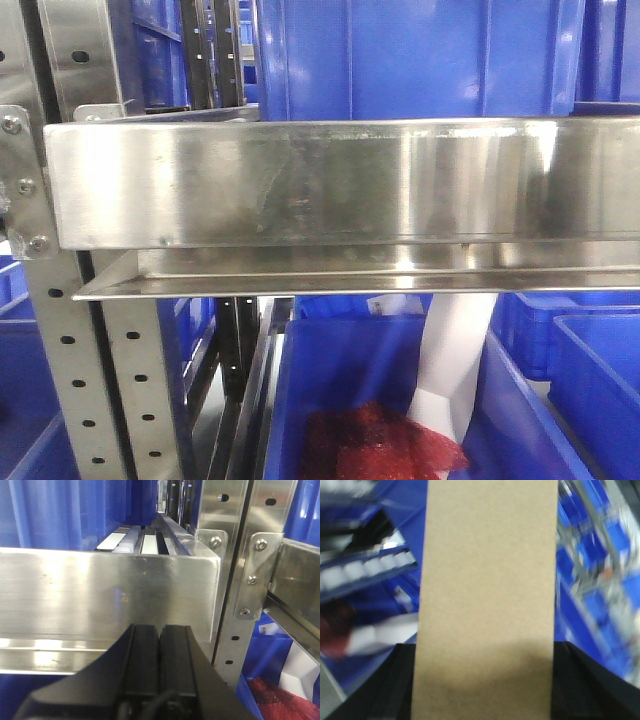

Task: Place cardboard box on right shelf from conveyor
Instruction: 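Lower the held box onto the shelf rollers with the right gripper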

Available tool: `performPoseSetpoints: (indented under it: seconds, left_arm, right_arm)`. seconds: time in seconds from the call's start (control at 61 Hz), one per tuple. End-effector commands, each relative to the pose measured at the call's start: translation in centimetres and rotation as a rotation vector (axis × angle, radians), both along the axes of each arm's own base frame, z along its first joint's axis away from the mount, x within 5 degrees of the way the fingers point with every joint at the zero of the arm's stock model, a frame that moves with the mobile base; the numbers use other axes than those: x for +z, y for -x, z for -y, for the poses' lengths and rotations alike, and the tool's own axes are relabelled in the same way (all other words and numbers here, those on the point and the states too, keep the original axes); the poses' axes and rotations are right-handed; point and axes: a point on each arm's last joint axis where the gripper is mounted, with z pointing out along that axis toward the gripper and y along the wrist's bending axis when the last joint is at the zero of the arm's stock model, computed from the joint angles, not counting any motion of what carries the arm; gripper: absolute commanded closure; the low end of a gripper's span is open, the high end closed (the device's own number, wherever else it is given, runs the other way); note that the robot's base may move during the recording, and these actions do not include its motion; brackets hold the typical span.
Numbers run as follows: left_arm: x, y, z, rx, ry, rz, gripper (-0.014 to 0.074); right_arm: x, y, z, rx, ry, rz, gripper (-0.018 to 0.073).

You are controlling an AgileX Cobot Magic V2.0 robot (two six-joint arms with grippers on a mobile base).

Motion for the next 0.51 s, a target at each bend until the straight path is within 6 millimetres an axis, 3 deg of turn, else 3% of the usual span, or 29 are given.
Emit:
performPoseSetpoints:
  seconds: [0.0, 0.098, 0.295, 0.491]
  left_arm:
    - [0.6, 0.1, -0.1, 0.005, 0.013, 0.093, 0.0713]
    - [0.6, 0.1, -0.1, 0.005, 0.013, 0.093, 0.0713]
    - [0.6, 0.1, -0.1, 0.005, 0.013, 0.093, 0.0713]
    - [0.6, 0.1, -0.1, 0.005, 0.013, 0.093, 0.0713]
  right_arm:
    - [1.4, -1.7, -1.5, 0.124, 0.195, 0.163, 0.0344]
    - [0.5, -3.5, -2.8, 0.184, 0.288, 0.160, 0.0344]
    - [-1.8, -7.6, -4.9, 0.223, 0.313, 0.128, 0.0344]
    - [-3.9, -11.5, -5.0, 0.184, 0.318, 0.115, 0.0344]
